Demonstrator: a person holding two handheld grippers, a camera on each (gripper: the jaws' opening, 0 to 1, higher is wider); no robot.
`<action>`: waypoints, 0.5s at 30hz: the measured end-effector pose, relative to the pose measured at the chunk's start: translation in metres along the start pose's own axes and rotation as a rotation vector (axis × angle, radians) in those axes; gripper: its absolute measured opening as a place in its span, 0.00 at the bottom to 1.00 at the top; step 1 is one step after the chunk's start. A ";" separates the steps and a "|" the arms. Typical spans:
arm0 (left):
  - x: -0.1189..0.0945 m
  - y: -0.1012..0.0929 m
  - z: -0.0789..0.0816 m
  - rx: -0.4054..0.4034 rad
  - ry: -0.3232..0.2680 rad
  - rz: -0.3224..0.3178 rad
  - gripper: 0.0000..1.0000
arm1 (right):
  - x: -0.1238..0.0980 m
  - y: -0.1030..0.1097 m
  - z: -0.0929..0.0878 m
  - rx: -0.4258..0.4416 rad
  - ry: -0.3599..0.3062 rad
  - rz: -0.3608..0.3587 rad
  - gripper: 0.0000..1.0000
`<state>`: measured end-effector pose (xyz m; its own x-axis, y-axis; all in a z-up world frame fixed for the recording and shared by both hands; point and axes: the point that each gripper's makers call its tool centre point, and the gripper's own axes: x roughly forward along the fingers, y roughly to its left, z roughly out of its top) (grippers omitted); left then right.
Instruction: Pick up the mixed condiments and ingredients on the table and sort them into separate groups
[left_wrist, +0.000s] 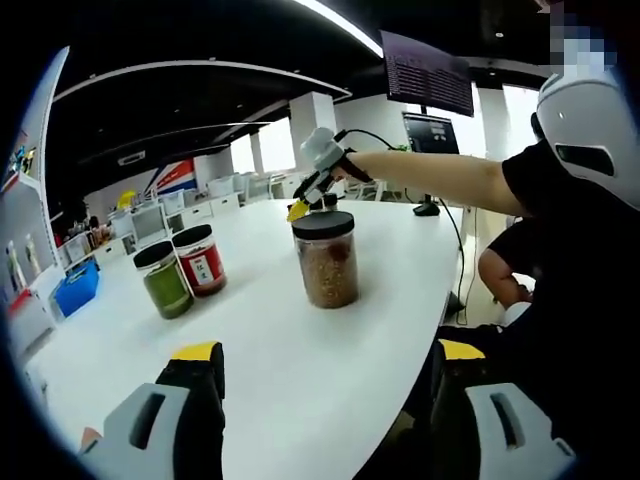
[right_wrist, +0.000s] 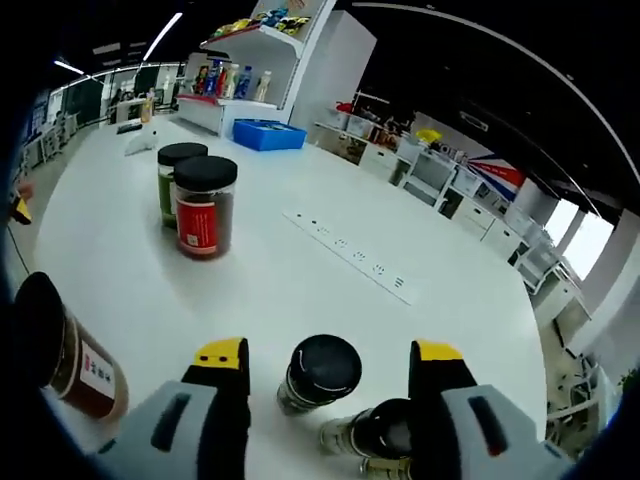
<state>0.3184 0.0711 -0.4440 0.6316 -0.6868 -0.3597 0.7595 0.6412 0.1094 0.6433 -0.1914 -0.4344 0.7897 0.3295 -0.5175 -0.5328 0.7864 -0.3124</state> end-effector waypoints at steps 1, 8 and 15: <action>0.000 0.000 0.000 0.000 -0.001 0.001 0.84 | -0.002 -0.004 0.003 0.017 -0.016 -0.012 0.65; -0.002 0.003 0.000 -0.001 -0.003 0.009 0.84 | -0.030 -0.022 0.006 0.089 -0.041 -0.088 0.86; -0.001 0.009 0.002 -0.004 -0.008 0.025 0.89 | -0.066 -0.011 0.003 0.245 -0.109 -0.050 0.97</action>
<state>0.3244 0.0767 -0.4411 0.6512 -0.6734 -0.3499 0.7432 0.6592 0.1144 0.5984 -0.2201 -0.3941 0.8480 0.3312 -0.4136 -0.4139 0.9015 -0.1266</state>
